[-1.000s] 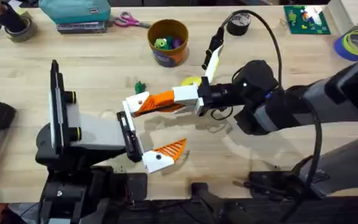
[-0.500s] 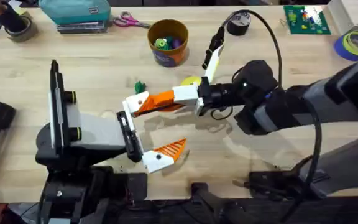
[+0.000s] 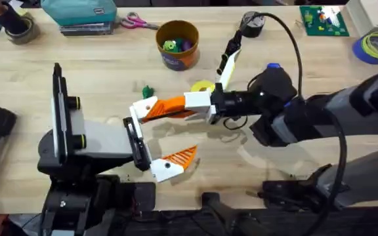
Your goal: Pick up the gripper from the table and insert it into the empty holder that is missing its gripper. Then pick up a screw, insert it into the mounting hole, and use the screwdriver to tighten it. Finally, clean up the table by picking up the vegetable and placing it into the bucket.
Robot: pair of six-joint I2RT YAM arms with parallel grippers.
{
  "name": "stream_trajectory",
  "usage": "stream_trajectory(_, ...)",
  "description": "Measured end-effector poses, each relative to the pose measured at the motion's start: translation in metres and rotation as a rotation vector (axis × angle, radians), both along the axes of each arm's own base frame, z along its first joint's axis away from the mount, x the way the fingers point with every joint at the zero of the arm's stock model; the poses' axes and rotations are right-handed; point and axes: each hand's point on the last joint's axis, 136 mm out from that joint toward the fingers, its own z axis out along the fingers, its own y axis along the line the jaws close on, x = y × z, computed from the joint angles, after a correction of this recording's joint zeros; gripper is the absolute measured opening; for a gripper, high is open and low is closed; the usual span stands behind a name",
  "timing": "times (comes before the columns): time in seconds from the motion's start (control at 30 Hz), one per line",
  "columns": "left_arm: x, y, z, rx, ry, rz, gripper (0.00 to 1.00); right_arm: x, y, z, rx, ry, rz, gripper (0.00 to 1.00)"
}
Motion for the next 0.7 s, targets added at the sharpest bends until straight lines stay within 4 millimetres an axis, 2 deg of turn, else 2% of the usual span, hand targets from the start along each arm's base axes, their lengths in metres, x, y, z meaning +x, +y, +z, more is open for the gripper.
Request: stream_trajectory(0.7,0.003,0.0013,0.0,0.0,0.004,0.019,0.986,0.003,0.0051,-0.0005,-0.004,-0.028,-0.021,0.009)
